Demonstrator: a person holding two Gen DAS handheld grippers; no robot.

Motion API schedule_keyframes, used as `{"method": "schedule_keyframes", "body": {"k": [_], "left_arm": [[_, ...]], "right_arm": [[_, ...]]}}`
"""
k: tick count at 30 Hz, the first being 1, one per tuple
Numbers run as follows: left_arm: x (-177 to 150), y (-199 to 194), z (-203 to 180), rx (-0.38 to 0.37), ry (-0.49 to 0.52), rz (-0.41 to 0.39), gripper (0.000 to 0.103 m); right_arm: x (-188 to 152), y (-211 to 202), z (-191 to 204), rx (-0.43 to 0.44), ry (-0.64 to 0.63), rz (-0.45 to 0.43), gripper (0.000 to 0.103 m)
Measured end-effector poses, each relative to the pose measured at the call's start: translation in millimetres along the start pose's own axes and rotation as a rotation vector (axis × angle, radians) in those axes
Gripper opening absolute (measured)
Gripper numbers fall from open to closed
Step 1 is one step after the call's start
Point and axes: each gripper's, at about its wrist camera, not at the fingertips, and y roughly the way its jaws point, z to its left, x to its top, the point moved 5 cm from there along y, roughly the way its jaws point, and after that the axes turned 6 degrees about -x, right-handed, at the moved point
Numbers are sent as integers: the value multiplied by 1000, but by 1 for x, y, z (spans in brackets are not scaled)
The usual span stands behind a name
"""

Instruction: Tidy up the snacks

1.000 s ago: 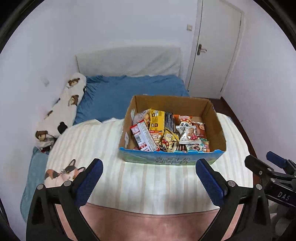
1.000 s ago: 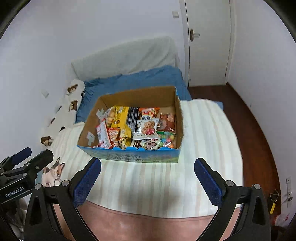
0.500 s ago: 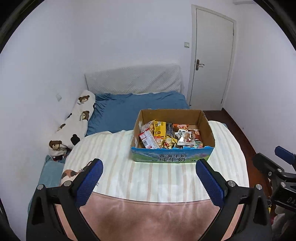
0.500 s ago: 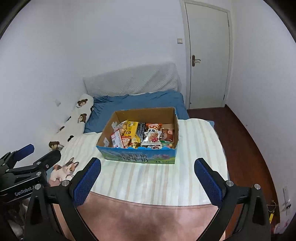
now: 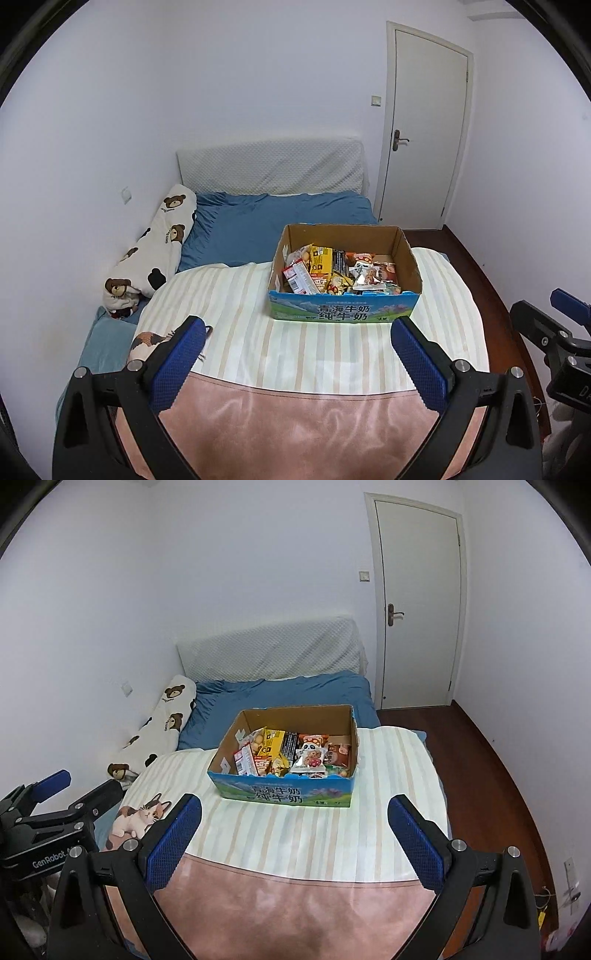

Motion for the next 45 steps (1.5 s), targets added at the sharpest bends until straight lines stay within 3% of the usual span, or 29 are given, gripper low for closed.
{"method": "schedule_keyframes", "body": {"k": [16,31,45], "left_arm": [[19,61,10,35,-6,35,103],[34,166,7,5,11,183,103],[41,234,-4,-38,23,335,103]], "right_arm": [[19,64,-7,-58,11,15,103],[37,164,-23,-118,54,116,103],[48,239,-24,-112,43,249,103]]}}
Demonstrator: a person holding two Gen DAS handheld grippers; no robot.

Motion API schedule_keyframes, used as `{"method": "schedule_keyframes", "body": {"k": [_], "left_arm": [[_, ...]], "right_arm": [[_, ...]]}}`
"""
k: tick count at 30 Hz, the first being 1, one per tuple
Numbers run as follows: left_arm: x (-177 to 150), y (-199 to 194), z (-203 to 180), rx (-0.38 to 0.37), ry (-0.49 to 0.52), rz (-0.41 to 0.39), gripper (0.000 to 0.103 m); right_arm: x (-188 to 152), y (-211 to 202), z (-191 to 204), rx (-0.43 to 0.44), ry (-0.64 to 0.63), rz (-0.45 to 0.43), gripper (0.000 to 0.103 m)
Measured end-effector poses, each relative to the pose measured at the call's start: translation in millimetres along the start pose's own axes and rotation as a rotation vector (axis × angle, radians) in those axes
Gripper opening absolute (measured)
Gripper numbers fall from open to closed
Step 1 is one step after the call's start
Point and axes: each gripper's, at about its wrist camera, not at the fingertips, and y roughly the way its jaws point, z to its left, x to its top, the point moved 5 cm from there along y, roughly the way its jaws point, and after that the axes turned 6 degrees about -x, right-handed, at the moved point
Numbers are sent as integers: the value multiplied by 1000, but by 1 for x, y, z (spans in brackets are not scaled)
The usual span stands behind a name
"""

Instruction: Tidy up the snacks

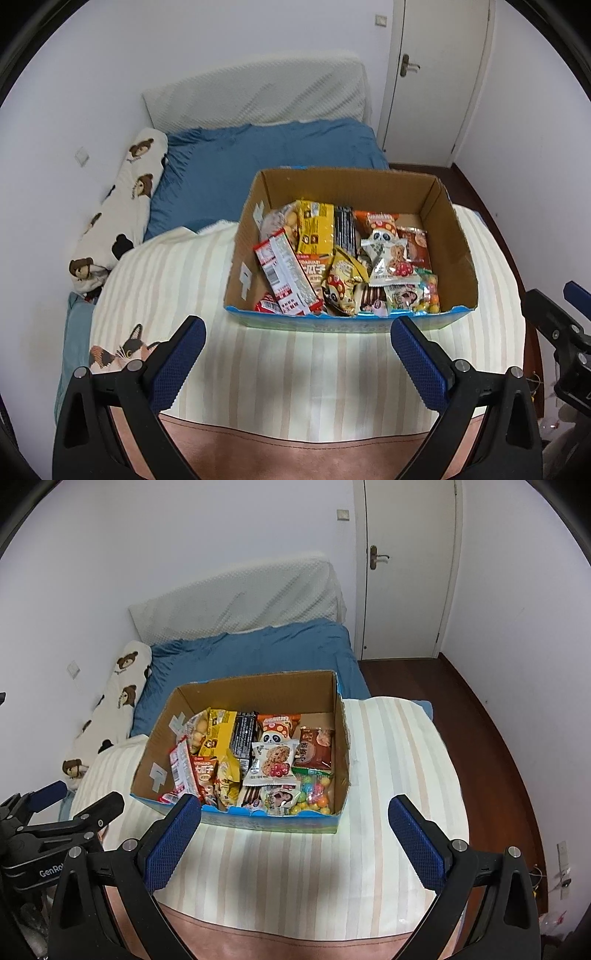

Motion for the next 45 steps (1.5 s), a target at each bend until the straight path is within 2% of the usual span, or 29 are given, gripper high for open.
{"method": "schedule_keyframes", "body": {"k": [6,14,45], "left_arm": [[1,13,-3,-13,4,45,103],[0,15,-5,-19,4,54,103],[6,3,-5,-24,6,20,103]], "right_arm": [[-3,18,1,19,6,58,103],[-9,24,-2,28,22,89,103],[-9,15,-7,35,25,96,103]]}}
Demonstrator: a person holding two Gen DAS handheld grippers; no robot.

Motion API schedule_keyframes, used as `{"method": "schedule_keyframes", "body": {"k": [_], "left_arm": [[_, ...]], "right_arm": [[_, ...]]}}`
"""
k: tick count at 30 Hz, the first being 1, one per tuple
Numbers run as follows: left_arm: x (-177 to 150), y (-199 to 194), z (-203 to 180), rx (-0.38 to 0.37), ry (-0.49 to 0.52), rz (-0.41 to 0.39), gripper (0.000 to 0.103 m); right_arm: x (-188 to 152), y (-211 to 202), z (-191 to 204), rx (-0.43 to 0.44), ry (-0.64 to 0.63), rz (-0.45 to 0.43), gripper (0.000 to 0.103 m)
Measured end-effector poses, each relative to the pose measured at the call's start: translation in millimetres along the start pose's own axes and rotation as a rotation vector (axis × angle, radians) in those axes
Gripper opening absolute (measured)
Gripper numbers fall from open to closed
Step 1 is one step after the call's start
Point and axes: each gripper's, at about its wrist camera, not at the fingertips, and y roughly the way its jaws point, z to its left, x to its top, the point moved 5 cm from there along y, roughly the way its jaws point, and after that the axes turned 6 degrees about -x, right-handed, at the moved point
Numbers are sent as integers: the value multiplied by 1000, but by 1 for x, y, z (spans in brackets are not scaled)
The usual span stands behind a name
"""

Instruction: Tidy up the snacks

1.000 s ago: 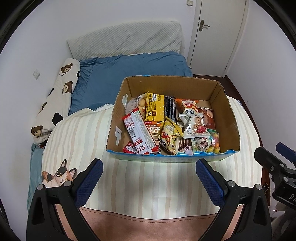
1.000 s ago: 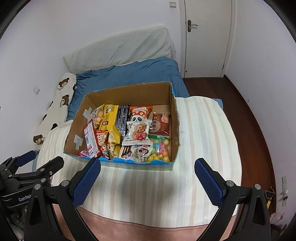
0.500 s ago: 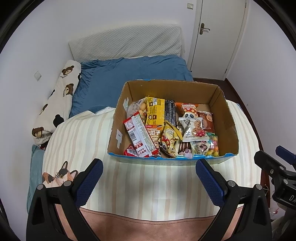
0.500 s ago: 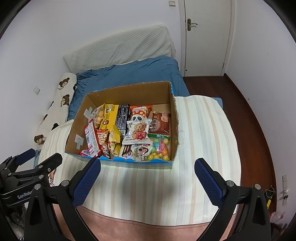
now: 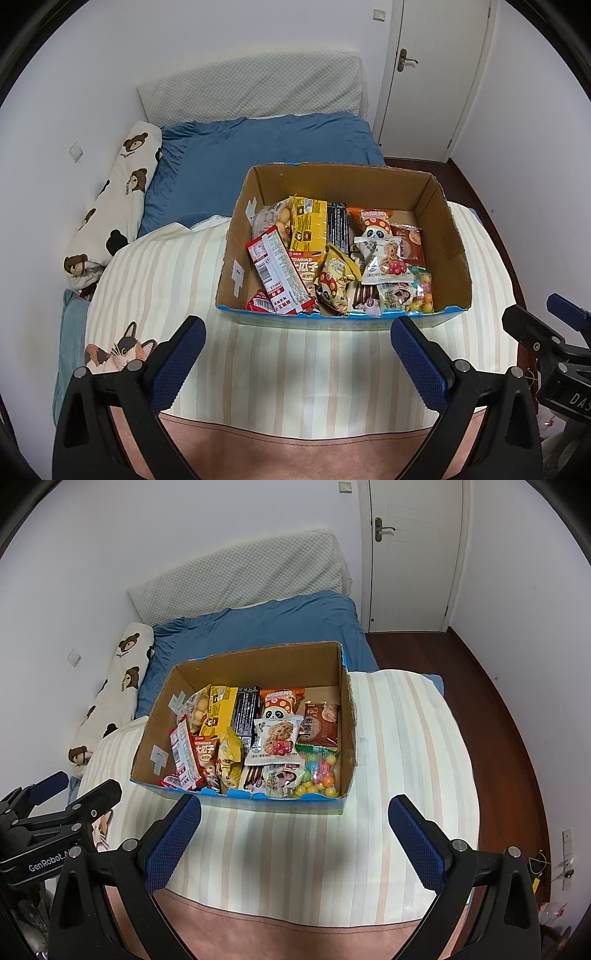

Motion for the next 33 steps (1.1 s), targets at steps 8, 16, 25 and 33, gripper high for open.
{"method": "schedule_keyframes", "body": {"k": [8,16,25,33], "left_arm": [[1,-7,-2,-2,3,-11,103],[1,-10,-3,5,10,-13,103],[1,-14,-4,17,26,-17,103],[-1,-17,-4,20,29,-22,103]], "right_arm": [[2,-7,0,0,-3,-10,103],[2,-9,1,2,-5,-10,103],[2,-11,0,3,-5,-10,103],[2,-11,-1,5,-7,-12,103]]}}
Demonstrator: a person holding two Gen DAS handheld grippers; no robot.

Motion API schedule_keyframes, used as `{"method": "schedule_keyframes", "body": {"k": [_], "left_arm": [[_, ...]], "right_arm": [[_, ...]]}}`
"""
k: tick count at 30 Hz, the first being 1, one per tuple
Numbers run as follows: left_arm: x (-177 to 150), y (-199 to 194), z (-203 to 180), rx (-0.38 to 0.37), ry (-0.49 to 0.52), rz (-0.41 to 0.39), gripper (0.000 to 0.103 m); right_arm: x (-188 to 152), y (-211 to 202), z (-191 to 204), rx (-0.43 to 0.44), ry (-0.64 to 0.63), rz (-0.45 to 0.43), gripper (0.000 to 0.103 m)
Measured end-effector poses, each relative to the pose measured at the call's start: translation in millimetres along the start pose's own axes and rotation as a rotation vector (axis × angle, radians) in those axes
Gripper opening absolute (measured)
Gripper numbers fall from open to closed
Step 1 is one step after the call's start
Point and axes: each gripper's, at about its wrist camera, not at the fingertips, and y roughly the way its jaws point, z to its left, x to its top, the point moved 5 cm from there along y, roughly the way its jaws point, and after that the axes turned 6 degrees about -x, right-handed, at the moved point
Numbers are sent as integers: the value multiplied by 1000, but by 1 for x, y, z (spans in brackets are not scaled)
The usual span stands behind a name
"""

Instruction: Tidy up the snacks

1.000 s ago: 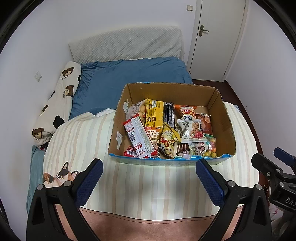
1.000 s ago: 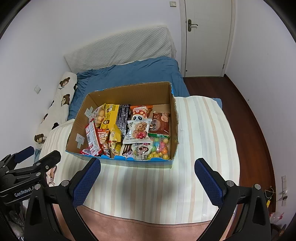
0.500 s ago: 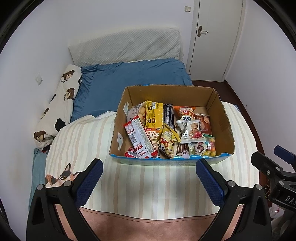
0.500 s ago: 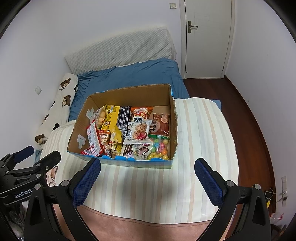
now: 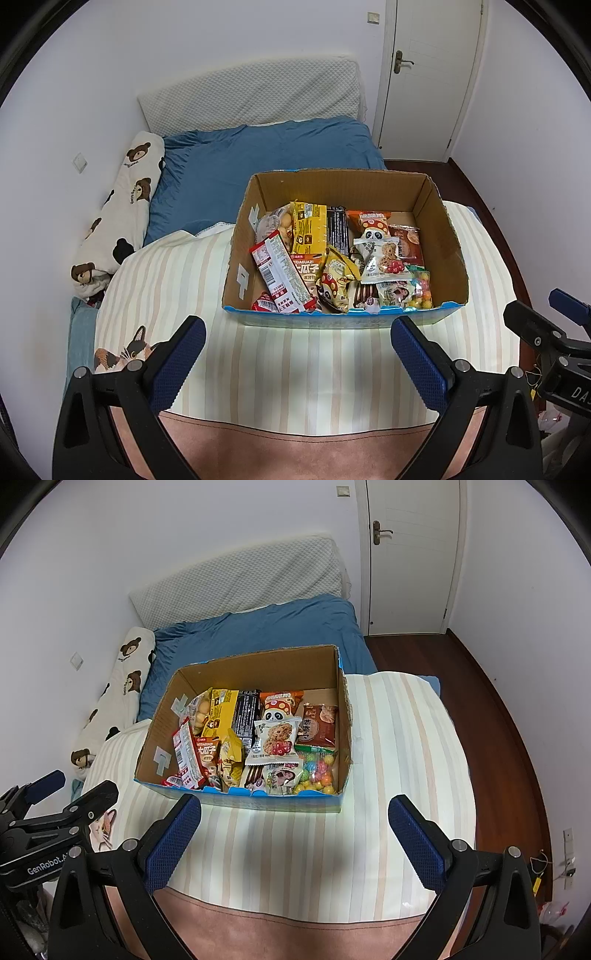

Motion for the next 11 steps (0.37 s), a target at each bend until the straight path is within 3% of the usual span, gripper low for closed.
{"method": "schedule_keyframes", "body": {"k": [11], "left_arm": [[-2,-5,0,0,3,-11,103]], "right_arm": [[-4,-10,-1,0,8,-7,103]]}}
